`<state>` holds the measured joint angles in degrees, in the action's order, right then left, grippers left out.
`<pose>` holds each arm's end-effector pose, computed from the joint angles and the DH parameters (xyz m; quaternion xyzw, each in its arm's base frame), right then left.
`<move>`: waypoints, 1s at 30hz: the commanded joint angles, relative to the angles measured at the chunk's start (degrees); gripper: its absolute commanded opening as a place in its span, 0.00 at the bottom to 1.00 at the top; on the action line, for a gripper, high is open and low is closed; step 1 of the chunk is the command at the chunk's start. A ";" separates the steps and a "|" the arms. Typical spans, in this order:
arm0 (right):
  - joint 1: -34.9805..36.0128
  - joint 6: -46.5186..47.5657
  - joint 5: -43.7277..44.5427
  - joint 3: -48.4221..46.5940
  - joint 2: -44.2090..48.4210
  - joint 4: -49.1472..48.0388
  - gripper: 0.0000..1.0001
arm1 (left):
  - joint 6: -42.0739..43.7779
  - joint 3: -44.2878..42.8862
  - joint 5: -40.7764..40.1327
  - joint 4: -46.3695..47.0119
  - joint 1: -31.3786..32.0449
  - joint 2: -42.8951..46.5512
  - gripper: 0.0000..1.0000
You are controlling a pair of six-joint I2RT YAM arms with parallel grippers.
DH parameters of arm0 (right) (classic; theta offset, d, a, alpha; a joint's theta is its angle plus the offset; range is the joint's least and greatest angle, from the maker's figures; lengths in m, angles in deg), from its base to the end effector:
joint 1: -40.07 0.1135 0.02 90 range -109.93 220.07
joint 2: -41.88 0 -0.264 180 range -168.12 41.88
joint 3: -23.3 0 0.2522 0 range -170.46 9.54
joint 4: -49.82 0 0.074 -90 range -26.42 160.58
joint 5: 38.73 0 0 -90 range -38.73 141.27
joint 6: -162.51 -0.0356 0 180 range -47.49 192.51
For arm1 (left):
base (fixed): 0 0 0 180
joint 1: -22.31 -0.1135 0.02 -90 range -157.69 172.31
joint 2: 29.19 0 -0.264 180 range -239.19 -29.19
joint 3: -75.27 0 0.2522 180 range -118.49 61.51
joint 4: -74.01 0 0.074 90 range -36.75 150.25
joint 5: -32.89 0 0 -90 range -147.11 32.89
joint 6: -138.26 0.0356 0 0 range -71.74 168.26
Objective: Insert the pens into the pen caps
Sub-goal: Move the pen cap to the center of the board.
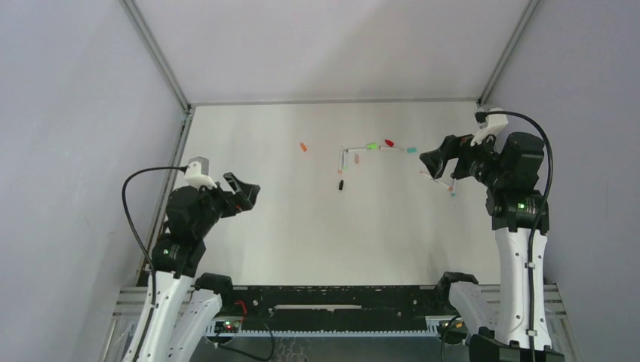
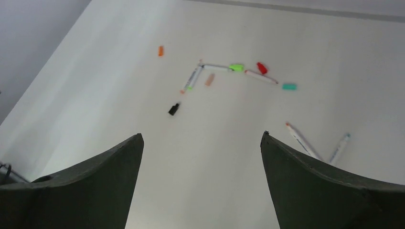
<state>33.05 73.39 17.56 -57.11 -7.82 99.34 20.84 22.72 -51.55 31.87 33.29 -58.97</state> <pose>0.1653 -0.0005 0.4102 -0.1268 0.7861 0.1968 0.5720 0.1237 -0.0275 0.3059 -0.0888 0.8107 -0.2273 0.5323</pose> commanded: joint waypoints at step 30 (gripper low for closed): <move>5.12 22.69 -14.59 2.82 -14.16 0.17 1.00 | 6.15 0.54 25.89 13.16 -8.59 -4.08 1.00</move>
<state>35.41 90.71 4.69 -54.43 -18.50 100.72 24.05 23.31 -25.34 45.94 23.50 -61.14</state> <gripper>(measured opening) 0.993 0.996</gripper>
